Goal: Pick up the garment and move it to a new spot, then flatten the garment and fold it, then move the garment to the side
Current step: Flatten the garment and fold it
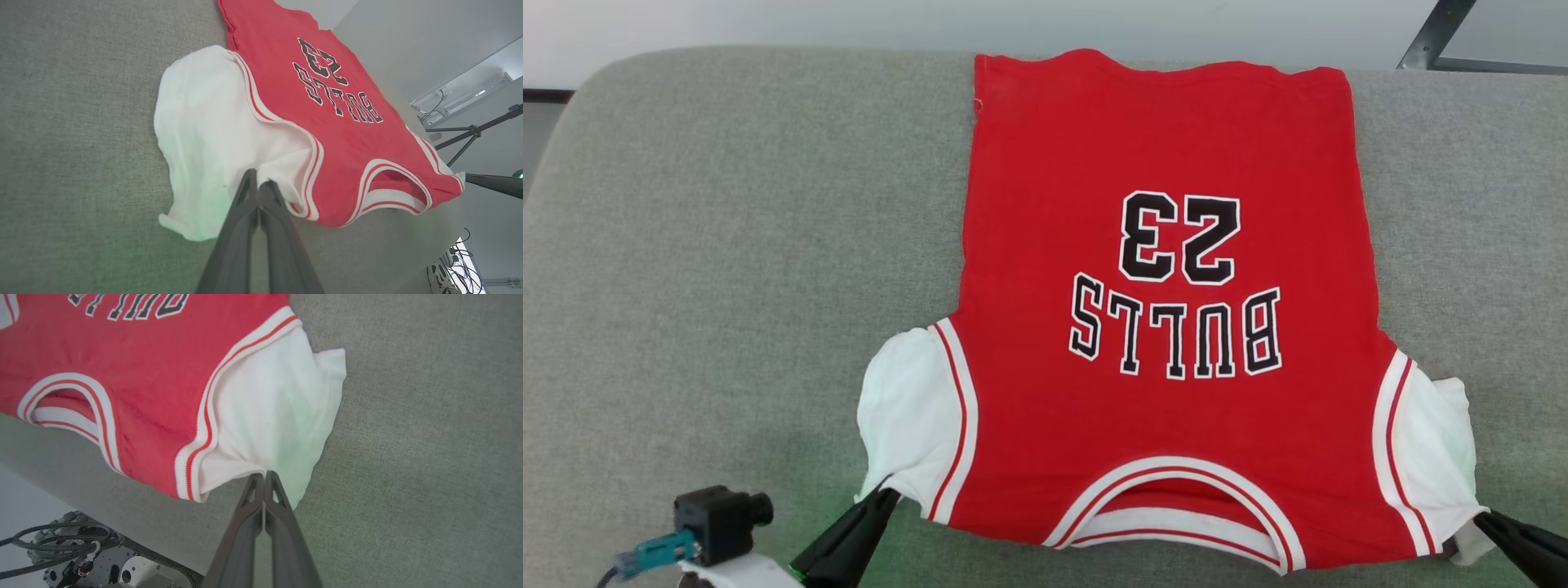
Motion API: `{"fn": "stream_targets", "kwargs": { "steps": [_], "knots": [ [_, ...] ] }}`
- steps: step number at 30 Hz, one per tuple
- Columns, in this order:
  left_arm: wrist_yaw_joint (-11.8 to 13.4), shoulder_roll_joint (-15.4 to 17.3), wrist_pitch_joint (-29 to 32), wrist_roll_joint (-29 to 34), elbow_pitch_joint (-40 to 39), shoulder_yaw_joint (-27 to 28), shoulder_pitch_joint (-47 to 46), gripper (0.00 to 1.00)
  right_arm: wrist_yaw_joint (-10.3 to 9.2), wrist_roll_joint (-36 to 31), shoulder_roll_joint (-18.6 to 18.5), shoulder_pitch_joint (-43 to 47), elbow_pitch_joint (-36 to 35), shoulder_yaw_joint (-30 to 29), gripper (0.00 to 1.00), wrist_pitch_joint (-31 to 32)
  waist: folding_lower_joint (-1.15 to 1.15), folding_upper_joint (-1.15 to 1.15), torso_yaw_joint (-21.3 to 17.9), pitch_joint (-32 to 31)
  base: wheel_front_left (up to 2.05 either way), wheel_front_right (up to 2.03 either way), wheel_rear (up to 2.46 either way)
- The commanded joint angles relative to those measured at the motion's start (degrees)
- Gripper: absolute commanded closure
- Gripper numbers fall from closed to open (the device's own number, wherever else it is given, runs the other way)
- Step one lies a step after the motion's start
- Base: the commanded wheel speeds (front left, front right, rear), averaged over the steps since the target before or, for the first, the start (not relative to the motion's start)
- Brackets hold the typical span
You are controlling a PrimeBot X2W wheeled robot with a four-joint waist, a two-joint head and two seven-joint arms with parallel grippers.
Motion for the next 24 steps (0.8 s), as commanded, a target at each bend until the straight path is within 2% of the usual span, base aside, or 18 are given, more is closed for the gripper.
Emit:
{"fn": "stream_targets", "kwargs": {
  "steps": [1, 14, 23, 24],
  "knots": [
    [0.53, -0.54, 0.43, 0.64, 1.13, -0.15, -1.00, 1.00, -0.06, -0.09, -0.20, -1.32, 1.49, 0.80, 1.00, 0.36, 0.00, 0.00, -0.03, 0.09, 0.00, 0.00, 0.00],
    [-0.56, -7.32, 5.70, 5.21, 13.31, -5.50, -8.14, 1.00, -0.06, -1.22, -0.85, -9.37, 17.30, 12.18, 1.00, -3.01, 0.00, 0.00, 0.65, 2.20, 0.00, 0.00, 0.00],
    [-1.81, -9.48, 5.91, 5.51, 17.26, -6.50, -9.53, 1.00, -0.13, -1.81, -0.55, -12.19, 23.43, 17.64, 1.00, -6.94, 0.00, 0.00, 0.77, 2.92, 0.00, 0.00, 0.00],
    [-2.02, -9.58, 6.04, 5.34, 17.53, -6.60, -9.50, 1.00, -0.13, -1.90, -0.67, -12.58, 23.59, 18.00, 0.89, -7.62, 0.00, 0.00, 0.73, 2.85, 0.00, 0.00, 0.00]
  ]
}}
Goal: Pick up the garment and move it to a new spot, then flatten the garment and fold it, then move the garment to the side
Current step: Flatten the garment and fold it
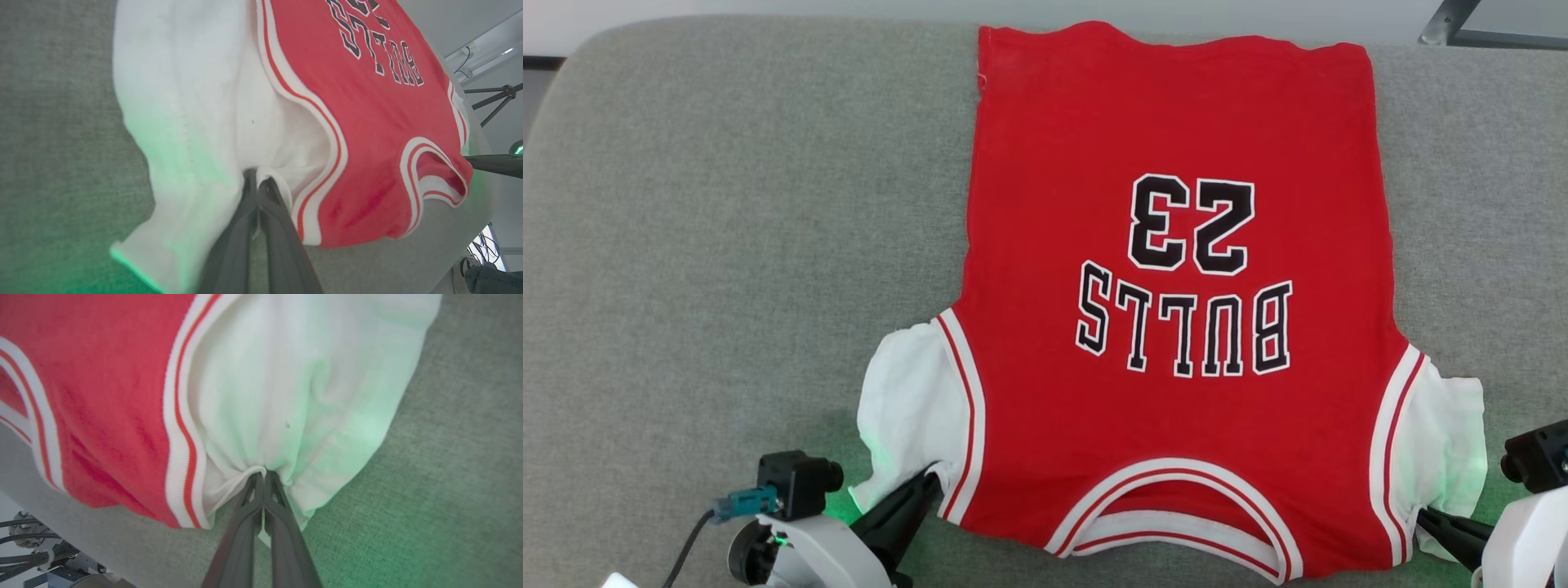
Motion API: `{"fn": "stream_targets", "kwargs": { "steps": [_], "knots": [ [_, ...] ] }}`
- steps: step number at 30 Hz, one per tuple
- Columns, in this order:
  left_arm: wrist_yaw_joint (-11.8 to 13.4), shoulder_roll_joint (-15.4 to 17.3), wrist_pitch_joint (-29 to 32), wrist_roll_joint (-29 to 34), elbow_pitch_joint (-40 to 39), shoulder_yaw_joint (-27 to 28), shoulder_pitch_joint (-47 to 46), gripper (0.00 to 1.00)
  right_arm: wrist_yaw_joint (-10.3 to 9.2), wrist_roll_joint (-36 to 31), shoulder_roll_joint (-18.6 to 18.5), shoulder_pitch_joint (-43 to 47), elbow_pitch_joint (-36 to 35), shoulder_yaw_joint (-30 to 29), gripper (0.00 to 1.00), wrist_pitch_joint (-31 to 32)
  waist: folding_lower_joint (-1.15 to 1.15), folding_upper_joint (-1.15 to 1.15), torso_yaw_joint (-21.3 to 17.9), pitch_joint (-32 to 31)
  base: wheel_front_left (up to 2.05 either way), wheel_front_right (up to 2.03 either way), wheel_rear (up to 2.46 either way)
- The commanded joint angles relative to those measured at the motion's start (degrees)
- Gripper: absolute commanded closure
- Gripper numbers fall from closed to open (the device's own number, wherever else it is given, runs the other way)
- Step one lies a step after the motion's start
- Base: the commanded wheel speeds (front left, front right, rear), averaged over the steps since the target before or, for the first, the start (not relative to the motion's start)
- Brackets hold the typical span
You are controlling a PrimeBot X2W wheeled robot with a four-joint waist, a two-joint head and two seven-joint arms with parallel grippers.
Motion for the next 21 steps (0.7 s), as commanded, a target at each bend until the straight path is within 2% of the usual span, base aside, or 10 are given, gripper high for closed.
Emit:
{"fn": "stream_targets", "kwargs": {
  "steps": [1, 2, 3, 8, 14, 17, 21],
  "knots": [
    [0.22, -0.54, 0.69, -0.16, 1.08, -0.65, 0.00, 1.00, -0.22, -0.69, 1.17, -0.47, 2.00, 1.61, 0.65, -0.25, 0.00, 0.00, -0.05, -0.10, 0.00, 0.00, 0.00],
    [0.04, -0.58, 0.65, -0.20, 1.30, -0.72, 0.07, 1.00, -0.22, -1.05, 1.00, -0.94, 1.90, 1.50, 0.30, -0.98, 0.00, 0.00, -0.10, -0.22, 0.00, 0.00, 0.00],
    [0.02, -0.63, 0.58, -0.20, 1.44, -0.80, 0.12, 1.00, -0.22, -0.88, 0.96, -1.26, 1.62, 1.34, 0.00, -1.68, 0.00, 0.00, -0.15, -0.42, 0.00, 0.00, 0.00],
    [-0.19, -0.50, 0.14, -0.27, 0.96, -0.80, 0.67, 1.00, -0.17, 1.14, -0.58, -2.14, -3.22, -2.69, 0.00, -2.71, 0.00, 0.00, -0.13, -1.26, 0.00, 0.00, 0.00],
    [0.45, -0.46, 0.11, 1.06, -1.17, -1.20, -0.11, 1.00, -0.14, 3.33, -3.67, -6.57, -9.86, -9.44, 0.00, 1.22, 0.00, 0.00, 1.00, -0.64, 0.00, 0.00, 0.00],
    [0.88, -0.56, 0.25, 1.90, -2.69, -1.21, -1.25, 1.00, -0.14, 4.50, -3.99, -13.51, -8.71, -10.85, 0.00, 3.84, 0.00, 0.00, 1.83, 1.09, 0.00, 0.00, 0.00],
    [0.81, -1.13, 1.13, 3.64, -4.95, -1.76, -3.64, 1.00, -0.14, 2.98, -3.14, -26.33, -1.82, -10.39, 0.00, 6.73, 0.00, 0.00, 4.27, 4.58, 0.00, 0.00, 0.00]
  ]
}}
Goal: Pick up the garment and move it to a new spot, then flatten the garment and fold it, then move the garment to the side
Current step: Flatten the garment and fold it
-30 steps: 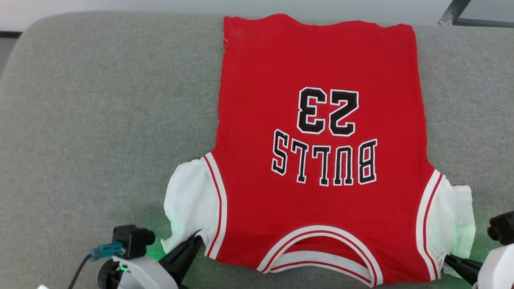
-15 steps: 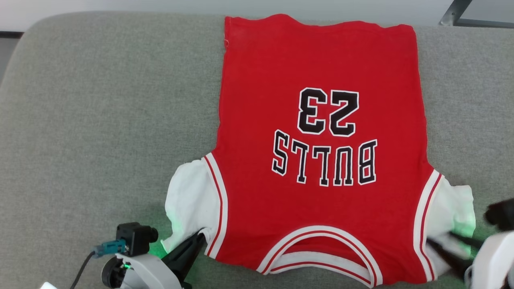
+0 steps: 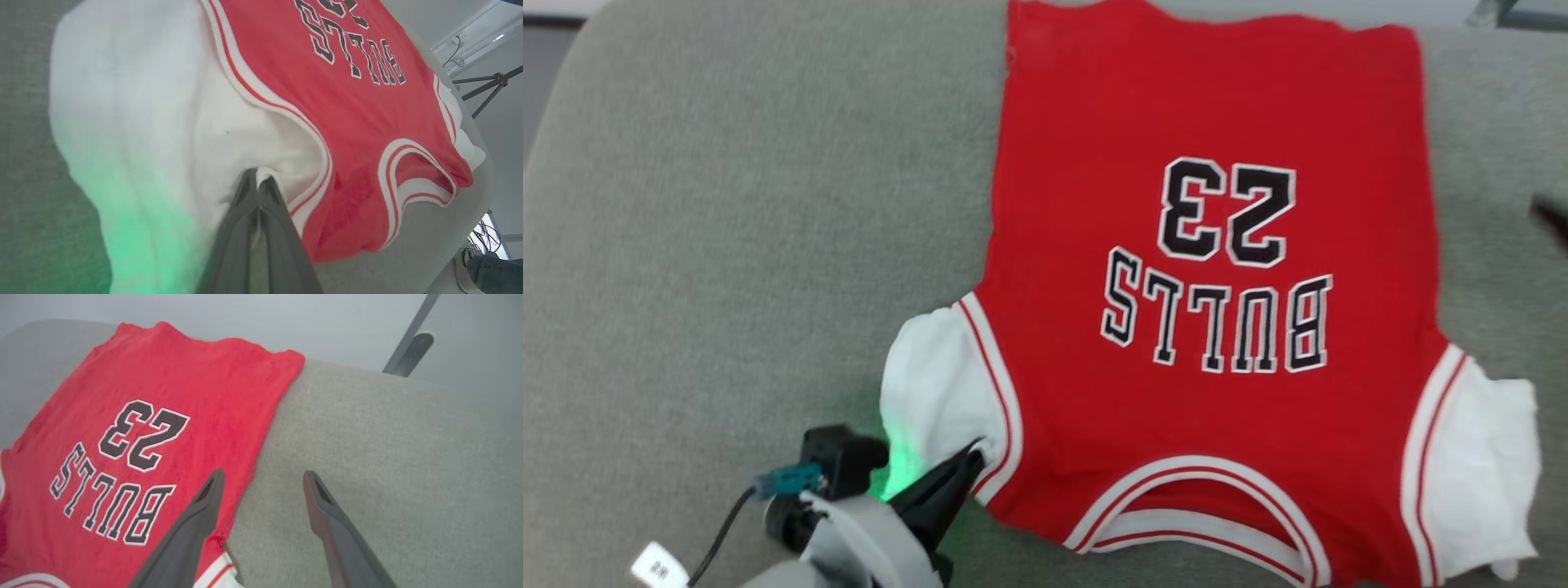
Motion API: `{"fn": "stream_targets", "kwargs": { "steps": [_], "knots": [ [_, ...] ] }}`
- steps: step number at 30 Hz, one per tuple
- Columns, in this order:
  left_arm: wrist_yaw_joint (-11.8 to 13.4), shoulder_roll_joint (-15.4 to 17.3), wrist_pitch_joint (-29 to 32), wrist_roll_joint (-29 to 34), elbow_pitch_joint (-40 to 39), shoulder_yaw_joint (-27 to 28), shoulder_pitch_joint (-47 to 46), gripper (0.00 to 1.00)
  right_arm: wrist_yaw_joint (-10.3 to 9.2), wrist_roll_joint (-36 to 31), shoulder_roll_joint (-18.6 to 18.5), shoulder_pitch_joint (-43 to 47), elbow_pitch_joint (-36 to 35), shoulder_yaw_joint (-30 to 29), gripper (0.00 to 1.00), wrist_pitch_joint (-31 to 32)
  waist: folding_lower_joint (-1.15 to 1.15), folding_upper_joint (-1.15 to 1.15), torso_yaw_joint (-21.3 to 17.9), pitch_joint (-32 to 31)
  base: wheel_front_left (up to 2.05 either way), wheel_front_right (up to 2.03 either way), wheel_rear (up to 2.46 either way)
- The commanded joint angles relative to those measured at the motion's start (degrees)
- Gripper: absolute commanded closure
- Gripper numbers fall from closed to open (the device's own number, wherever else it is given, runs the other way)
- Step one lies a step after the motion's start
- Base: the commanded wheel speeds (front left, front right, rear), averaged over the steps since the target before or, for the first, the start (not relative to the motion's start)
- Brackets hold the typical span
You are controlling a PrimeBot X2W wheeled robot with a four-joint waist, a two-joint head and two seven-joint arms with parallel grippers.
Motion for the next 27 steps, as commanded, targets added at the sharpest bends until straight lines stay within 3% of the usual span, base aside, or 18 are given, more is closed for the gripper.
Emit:
{"fn": "stream_targets", "kwargs": {
  "steps": [1, 8, 13, 21, 27],
  "knots": [
    [0.12, -0.15, 0.03, 0.61, -0.38, 0.01, -0.84, 1.00, -0.04, -0.88, 0.84, -2.76, 1.28, 0.51, 0.00, 0.36, 0.00, 0.00, 2.58, 3.22, 0.00, 0.00, 0.00],
    [-1.06, -2.00, 0.02, 2.47, -3.72, -0.31, -4.76, 1.00, -0.04, -10.29, 2.12, -26.08, 18.71, 4.32, 0.00, 6.15, 0.00, 0.00, 7.87, 10.25, 0.00, 0.00, 0.00],
    [-2.44, -3.81, 0.02, 3.77, -4.11, -1.37, -6.70, 1.00, -0.04, -16.93, 2.51, -37.80, 30.96, 4.12, 0.00, 8.82, 0.00, 0.00, 11.54, 14.39, 0.00, 0.00, 0.00],
    [-3.37, -4.31, -0.70, 3.80, -3.61, -1.14, -7.98, 1.00, -0.04, -23.37, 4.54, -45.30, 43.96, 3.70, 0.00, 9.27, 0.00, 0.00, 13.58, 18.51, 0.00, 0.00, 0.00],
    [-3.76, -4.02, -0.74, 3.41, -3.43, -0.80, -8.69, 1.00, -0.01, -24.53, 6.11, -44.79, 49.50, 5.19, 0.00, 10.54, 0.00, 0.00, 13.00, 18.98, 0.00, 0.00, 0.00]
  ]
}}
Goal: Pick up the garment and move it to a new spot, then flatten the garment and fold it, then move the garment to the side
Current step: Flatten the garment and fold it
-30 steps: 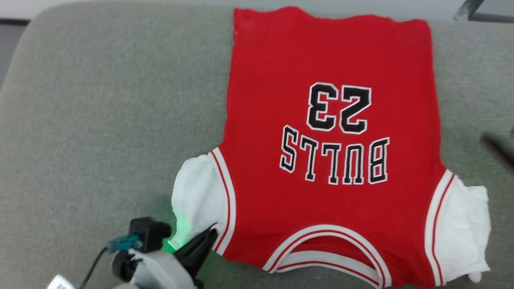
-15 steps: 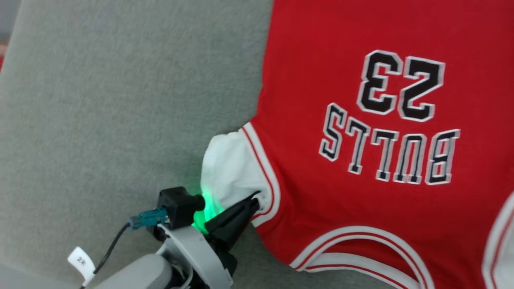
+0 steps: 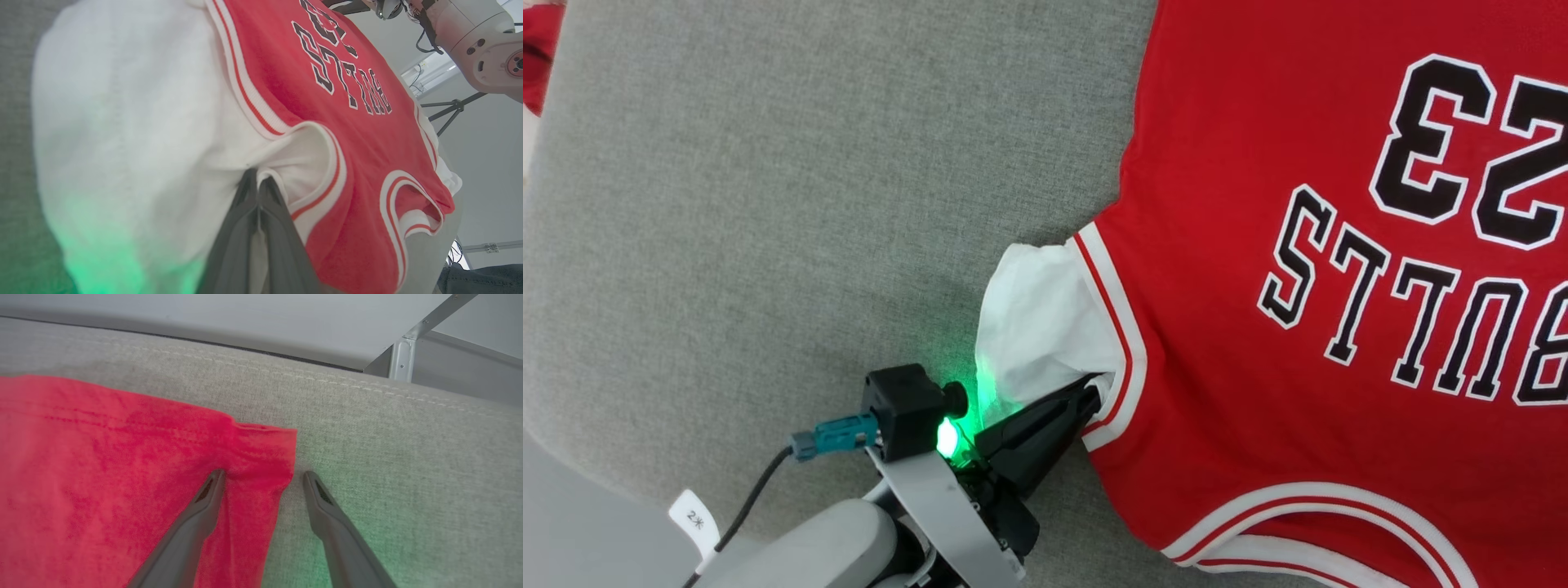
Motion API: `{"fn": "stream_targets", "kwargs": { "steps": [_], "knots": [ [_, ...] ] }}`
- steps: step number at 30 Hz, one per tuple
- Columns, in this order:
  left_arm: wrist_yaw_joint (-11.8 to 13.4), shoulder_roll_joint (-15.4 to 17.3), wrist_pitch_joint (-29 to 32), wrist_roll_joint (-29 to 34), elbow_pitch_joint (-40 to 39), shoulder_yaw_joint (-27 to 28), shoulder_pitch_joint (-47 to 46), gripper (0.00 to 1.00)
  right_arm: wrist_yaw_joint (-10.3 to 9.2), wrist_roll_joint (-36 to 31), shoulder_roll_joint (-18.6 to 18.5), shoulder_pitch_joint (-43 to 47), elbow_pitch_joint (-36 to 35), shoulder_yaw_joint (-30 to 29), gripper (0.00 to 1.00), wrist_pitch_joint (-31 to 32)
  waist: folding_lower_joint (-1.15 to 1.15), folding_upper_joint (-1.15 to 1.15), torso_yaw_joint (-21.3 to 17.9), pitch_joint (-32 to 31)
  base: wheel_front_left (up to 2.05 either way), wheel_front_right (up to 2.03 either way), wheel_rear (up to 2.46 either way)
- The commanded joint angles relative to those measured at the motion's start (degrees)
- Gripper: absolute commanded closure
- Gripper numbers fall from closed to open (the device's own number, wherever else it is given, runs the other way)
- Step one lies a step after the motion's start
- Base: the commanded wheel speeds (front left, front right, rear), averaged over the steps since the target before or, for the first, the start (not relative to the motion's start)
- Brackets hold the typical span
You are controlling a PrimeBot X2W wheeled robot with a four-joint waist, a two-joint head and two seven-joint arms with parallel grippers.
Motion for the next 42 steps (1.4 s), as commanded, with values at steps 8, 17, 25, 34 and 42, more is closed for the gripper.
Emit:
{"fn": "stream_targets", "kwargs": {
  "steps": [8, 17, 25, 34, 42],
  "knots": [
    [0.29, 0.47, 0.73, -1.19, 4.51, 0.39, -0.68, 1.00, 0.04, -0.12, 1.77, 3.12, 4.72, 2.47, 1.00, -0.46, 0.00, 0.00, -0.11, 0.37, 0.00, 0.00, 0.00],
    [-1.09, -0.36, -0.56, -1.95, 6.41, 0.88, -2.14, 1.00, 0.04, 0.93, 2.46, 3.80, 6.36, 4.19, 1.00, -4.52, 0.00, 0.00, -1.63, -3.29, 0.00, 0.00, 0.00],
    [-0.81, 0.13, -1.35, -2.68, 9.70, 1.61, -1.29, 1.00, 0.05, 11.51, -1.86, 15.00, -3.35, 13.22, 1.00, -7.00, 0.00, 0.00, -5.02, -11.17, 0.00, 0.00, 0.00],
    [-0.18, 0.72, -0.69, -3.28, 11.37, 1.13, 0.13, 1.00, 0.02, 22.95, -12.81, 36.06, -22.03, 14.87, 1.00, -8.16, 0.00, 0.00, -9.54, -18.58, 0.00, 0.00, 0.00],
    [1.27, 2.41, -0.61, -3.85, 10.87, 1.37, 2.30, 1.00, 0.02, 26.50, -14.60, 56.86, -34.10, 9.43, 1.00, -8.03, 0.00, 0.00, -12.61, -22.01, 0.00, 0.00, 0.00]
  ]
}}
